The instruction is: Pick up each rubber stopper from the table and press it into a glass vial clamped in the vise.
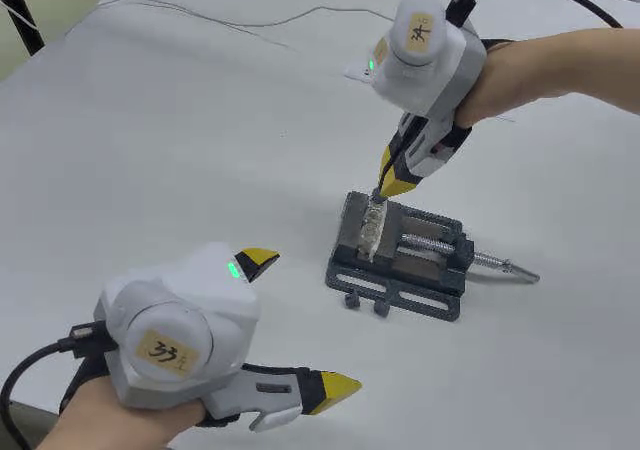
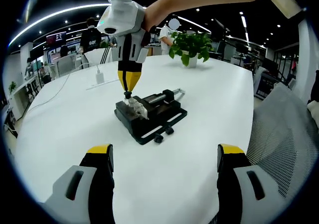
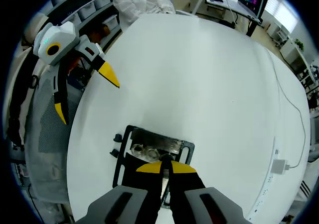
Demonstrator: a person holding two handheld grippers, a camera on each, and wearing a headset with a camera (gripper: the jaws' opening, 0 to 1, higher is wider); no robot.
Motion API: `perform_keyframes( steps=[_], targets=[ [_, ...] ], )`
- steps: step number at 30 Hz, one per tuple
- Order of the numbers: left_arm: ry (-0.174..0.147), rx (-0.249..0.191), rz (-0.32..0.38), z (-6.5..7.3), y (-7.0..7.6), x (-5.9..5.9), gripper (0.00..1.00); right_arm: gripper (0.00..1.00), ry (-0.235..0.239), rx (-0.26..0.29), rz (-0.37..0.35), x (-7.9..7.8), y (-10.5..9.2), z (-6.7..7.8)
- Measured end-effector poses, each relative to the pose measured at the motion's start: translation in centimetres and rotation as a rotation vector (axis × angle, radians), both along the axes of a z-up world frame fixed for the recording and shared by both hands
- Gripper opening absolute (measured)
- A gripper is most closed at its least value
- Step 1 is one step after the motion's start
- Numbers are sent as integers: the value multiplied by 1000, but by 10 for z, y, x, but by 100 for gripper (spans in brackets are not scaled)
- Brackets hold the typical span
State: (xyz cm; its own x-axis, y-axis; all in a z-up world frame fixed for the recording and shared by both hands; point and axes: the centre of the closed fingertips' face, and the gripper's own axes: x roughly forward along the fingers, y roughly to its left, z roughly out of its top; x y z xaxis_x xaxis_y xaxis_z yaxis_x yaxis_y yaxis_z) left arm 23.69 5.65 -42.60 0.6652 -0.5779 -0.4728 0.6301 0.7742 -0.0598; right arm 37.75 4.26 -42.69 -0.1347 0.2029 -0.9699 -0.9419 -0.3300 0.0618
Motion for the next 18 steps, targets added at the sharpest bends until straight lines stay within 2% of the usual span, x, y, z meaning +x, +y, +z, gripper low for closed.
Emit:
perform_keyframes(
  steps=[8,18],
  targets=[
    [8,-4,-4,-2,0,2,84,0,9,4,-27,0,0,-2],
    [17,-15,-2,-4,0,8,84,0,-7,-16,-54,-5,2,-1]
  ],
)
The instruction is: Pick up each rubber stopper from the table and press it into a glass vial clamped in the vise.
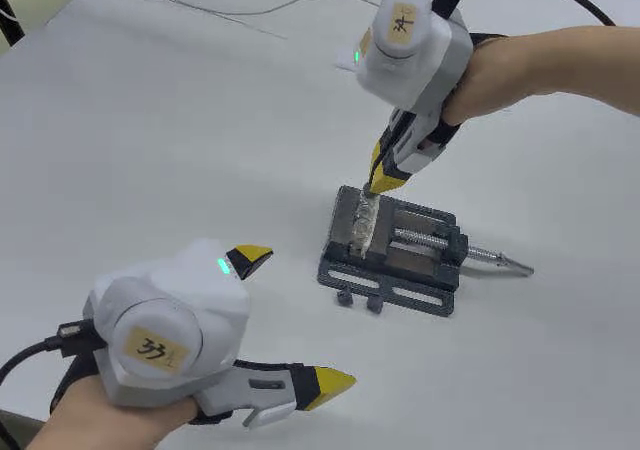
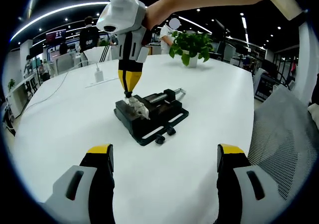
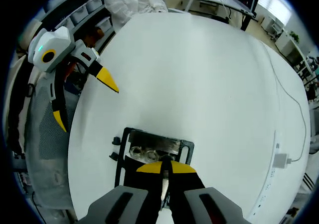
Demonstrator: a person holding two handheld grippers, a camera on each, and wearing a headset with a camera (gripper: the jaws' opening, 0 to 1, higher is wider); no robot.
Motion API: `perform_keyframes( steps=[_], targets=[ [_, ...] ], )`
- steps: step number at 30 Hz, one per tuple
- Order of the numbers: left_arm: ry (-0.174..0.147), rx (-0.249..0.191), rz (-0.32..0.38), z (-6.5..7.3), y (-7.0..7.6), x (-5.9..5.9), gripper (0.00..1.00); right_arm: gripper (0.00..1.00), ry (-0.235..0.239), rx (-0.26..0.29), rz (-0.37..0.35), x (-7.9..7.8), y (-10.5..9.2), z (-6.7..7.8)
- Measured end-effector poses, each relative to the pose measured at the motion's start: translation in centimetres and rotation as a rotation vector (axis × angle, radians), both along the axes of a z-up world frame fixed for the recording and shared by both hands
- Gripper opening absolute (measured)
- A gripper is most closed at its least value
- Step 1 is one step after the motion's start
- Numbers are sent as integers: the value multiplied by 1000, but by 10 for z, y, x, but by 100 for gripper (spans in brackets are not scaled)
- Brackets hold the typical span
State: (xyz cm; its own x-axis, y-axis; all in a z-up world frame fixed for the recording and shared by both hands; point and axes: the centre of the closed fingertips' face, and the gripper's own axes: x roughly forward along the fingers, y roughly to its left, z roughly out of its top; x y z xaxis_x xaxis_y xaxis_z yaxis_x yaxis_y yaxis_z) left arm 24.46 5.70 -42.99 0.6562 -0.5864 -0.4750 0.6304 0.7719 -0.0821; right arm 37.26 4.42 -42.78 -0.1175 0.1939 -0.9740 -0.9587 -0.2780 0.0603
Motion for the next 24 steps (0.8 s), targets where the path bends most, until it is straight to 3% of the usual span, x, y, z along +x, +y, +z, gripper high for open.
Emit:
perform_keyframes(
  steps=[6,19,24],
  targets=[
    [8,-5,9,-2,3,2,84,0,-27,-30,16,0,0,-1],
    [15,-13,22,-2,5,7,83,0,-20,-34,-25,3,-1,-3],
    [16,-16,23,-2,3,9,83,0,-28,-46,-5,2,-1,-4]
  ],
)
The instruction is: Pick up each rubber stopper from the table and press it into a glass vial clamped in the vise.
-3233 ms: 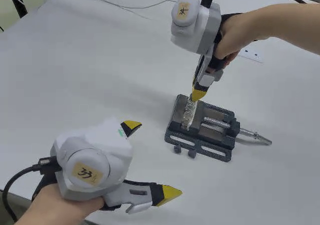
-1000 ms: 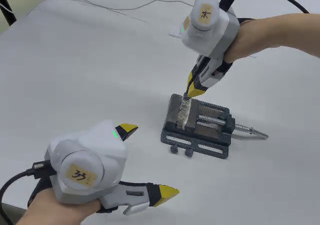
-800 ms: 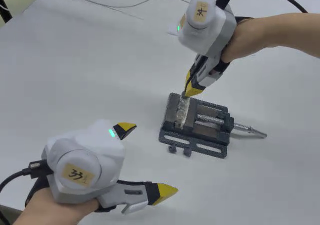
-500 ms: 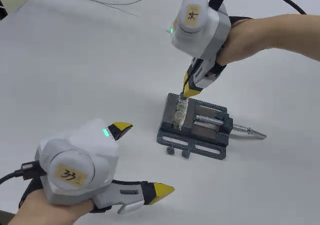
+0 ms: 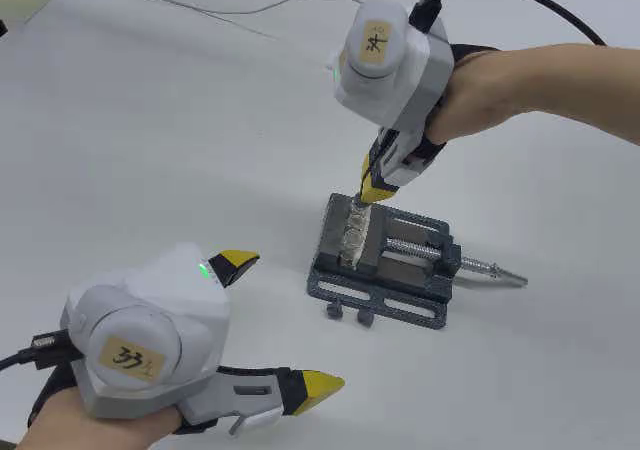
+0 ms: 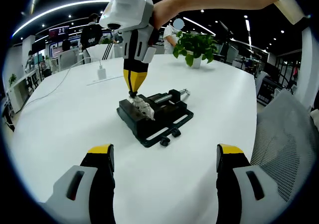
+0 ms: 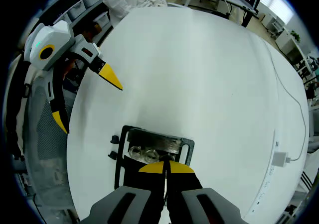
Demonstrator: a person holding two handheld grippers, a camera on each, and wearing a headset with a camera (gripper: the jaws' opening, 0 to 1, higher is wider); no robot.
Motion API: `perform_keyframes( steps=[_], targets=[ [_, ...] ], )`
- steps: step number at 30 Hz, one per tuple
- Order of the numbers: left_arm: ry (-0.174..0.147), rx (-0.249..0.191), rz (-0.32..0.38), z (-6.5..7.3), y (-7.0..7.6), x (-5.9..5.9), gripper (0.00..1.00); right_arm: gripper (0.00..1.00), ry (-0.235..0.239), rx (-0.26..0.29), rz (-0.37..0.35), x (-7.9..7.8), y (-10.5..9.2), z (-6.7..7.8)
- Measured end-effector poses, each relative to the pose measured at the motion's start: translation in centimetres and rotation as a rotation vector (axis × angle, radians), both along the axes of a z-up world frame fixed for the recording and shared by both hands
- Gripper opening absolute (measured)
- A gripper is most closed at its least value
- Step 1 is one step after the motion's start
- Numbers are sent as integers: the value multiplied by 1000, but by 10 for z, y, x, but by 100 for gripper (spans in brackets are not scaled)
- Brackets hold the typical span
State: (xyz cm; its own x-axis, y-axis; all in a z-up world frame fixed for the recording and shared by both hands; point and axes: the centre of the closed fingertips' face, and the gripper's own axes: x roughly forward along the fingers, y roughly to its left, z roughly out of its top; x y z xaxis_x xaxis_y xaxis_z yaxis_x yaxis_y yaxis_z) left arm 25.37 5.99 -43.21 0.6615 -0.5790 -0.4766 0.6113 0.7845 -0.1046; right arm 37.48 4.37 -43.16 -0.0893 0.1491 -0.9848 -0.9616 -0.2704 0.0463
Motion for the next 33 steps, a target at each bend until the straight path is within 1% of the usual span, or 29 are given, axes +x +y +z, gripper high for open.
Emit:
perform_keyframes(
  steps=[1,5,9,10,11,12,14,16,18,20,22,23,24,26,27,28,30,32,33],
  targets=[
    [-1,3,-3,0,0,0,83,0,1,-4,-5,1,0,0],
    [-3,0,1,1,-1,2,83,0,-28,-24,30,1,1,0],
    [-3,1,5,1,0,2,83,0,-30,-36,22,4,1,-1],
    [-3,0,6,2,-1,2,83,0,-28,-37,25,4,1,-1],
    [-5,1,6,2,-1,2,82,0,-21,-38,-3,5,1,-1],
    [-6,2,6,3,-1,1,82,0,-25,-38,14,4,1,-1],
    [-8,1,8,4,-1,1,82,0,-24,-38,8,6,1,-2],
    [-8,5,9,4,0,1,82,0,-5,-26,-27,4,1,-1],
    [-12,6,12,6,1,1,82,0,-4,-14,-21,1,0,0],
    [-15,7,15,8,2,0,82,0,-8,-11,-32,-1,0,1],
    [-16,7,18,8,2,0,82,0,-21,-16,-31,-4,1,1],
    [-17,10,17,8,3,-1,82,0,-34,-20,-16,-5,1,2],
    [-18,13,17,9,3,-1,82,0,-35,-23,-21,-5,1,1],
    [-19,17,18,10,4,-2,82,0,-38,-25,-20,-1,1,1],
    [-20,18,18,11,4,-3,82,0,-35,-20,-38,-2,1,1],
    [-25,22,19,12,5,-4,82,0,-31,-7,-38,-2,-1,2],
    [-28,22,24,14,6,-4,82,0,-16,23,-68,1,-1,1],
    [-30,22,27,15,7,-5,81,0,-16,34,-73,4,-1,1],
    [-31,23,28,16,7,-5,81,0,-20,41,-77,1,-1,1]
  ],
)
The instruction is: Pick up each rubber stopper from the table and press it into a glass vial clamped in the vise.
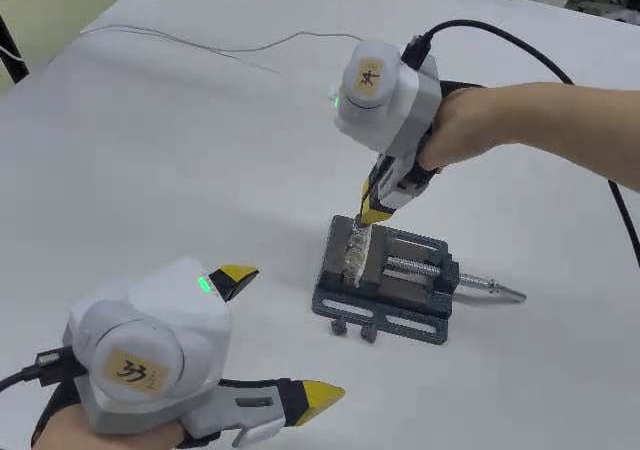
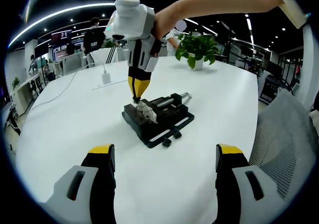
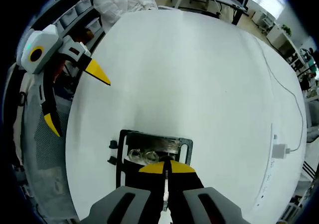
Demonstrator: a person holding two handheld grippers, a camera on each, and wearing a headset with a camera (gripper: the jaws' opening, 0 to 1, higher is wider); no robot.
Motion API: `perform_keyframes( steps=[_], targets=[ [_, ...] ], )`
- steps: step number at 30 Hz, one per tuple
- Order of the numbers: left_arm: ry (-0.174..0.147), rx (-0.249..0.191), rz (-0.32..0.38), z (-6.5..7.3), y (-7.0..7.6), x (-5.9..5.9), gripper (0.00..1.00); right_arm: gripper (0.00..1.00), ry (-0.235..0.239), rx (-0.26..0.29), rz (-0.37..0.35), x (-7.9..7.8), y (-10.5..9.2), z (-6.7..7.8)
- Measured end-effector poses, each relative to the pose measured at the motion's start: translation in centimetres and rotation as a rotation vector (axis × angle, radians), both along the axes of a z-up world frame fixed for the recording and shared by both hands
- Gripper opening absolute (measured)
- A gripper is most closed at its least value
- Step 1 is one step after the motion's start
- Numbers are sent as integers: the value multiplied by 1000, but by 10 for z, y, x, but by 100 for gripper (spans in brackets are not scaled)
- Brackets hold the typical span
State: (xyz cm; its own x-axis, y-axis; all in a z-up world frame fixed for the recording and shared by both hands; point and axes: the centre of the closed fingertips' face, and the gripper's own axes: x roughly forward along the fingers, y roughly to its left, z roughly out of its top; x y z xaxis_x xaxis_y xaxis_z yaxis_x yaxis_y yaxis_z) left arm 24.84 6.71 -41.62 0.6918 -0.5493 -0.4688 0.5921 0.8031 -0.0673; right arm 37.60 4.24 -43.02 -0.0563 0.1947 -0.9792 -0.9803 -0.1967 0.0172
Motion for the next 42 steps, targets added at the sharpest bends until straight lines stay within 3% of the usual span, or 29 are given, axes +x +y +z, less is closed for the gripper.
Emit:
perform_keyframes(
  steps=[11,17,20,32,39,42],
  targets=[
    [-13,12,-13,6,-5,-3,81,0,-21,54,-37,-2,-1,1],
    [-25,14,-20,11,-9,-2,81,0,-44,85,-19,-4,-1,2],
    [-30,14,-21,13,-10,-2,81,0,-51,112,1,0,-1,1],
    [-28,21,-25,14,-9,-5,81,0,-52,175,-34,6,0,0],
    [-31,22,-27,15,-9,-5,81,9,-60,217,-82,11,-4,1],
    [-30,23,-28,15,-9,-6,81,20,-53,217,-96,7,-11,0]
  ],
)
